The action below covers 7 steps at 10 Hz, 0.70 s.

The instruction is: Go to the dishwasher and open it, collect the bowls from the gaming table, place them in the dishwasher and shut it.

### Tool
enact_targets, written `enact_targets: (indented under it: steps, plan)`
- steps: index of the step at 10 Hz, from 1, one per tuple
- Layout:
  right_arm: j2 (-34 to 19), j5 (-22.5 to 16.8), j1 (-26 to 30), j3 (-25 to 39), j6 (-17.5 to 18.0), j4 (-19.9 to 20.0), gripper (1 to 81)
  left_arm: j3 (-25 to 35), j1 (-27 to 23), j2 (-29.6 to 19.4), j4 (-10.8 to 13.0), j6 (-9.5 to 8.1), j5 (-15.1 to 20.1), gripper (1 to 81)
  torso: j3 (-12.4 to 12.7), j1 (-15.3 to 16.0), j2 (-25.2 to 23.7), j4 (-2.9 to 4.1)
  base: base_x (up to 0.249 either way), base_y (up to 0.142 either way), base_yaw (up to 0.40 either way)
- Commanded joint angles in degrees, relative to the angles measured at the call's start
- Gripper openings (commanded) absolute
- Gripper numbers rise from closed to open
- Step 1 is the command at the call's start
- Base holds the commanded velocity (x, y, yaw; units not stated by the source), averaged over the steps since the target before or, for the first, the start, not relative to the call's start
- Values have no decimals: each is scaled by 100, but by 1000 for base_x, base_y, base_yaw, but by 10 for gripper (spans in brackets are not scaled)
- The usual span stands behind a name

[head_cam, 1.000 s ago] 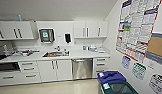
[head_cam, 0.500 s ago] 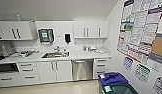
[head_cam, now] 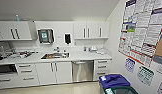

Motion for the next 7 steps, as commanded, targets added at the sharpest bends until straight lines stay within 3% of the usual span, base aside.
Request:
enact_targets:
  steps: [1,7]
  plan:
    - [-70,-267,352,105,-22,35,811,51,-330,-100,-45,7,294,811,0,0,0,0,107,0,0]
    - [-70,-267,369,96,-22,52,811,43,-321,-117,-54,7,276,811,-2,-5,0,0,107,0,0]
